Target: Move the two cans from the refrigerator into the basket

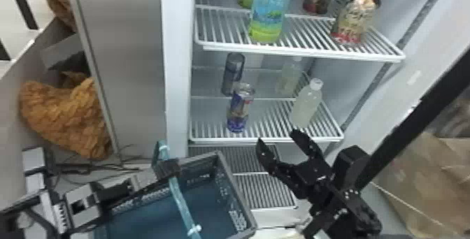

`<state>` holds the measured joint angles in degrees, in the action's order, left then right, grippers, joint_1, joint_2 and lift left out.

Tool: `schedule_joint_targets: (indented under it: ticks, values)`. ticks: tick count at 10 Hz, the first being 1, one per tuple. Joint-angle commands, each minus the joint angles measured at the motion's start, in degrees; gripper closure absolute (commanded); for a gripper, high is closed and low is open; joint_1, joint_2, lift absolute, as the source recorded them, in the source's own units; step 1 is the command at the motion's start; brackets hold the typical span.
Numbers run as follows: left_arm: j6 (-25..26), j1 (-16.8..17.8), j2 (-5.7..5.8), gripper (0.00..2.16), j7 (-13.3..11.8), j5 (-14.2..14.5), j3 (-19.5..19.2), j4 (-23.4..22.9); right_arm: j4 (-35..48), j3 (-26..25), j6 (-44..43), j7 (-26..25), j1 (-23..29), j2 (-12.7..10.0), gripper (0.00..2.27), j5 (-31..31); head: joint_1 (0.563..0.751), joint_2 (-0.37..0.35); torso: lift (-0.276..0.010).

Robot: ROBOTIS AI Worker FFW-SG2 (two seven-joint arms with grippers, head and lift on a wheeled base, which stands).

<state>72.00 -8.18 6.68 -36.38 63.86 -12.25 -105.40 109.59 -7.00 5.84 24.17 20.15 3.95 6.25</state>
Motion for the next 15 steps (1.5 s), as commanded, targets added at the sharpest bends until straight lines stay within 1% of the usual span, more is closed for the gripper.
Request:
schedule_joint_targets:
  ticks: [1,3,6,8,12,15]
  values:
    - [0.0,-0.12,0.0,1.21,-0.01,0.01,-0.09,0.0,-2.22,0.6,0.48,0.0,-2.86,0.01,0.18,-0.77,0.695,-0.206,-0.219]
    - [0.0,-0.12,0.0,1.21,0.08,0.01,-0.09,0.0,-5.46,1.52,1.05,0.0,-6.65,0.1,0.18,-2.14,0.695,-0.193,-0.219]
    - [0.0,-0.12,0.0,1.21,0.08,0.13,0.03,0.0,-10.24,5.74,2.31,0.0,-12.28,1.33,0.18,-1.57,0.695,-0.172,-0.219]
    - [0.0,-0.12,0.0,1.21,0.08,0.13,0.03,0.0,-12.63,8.14,2.59,-0.44,-15.09,1.85,0.18,-0.88,0.695,-0.136,-0.219]
    - [0.0,-0.12,0.0,1.21,0.17,0.24,0.03,0.0,-16.15,11.57,2.73,-1.76,-18.75,2.38,0.18,-0.31,0.695,-0.096,-0.219]
    - [0.0,-0.12,0.0,1.21,0.26,0.13,0.03,0.0,-17.69,11.91,2.73,-2.28,-19.87,2.64,0.18,-0.66,0.695,-0.083,-0.219]
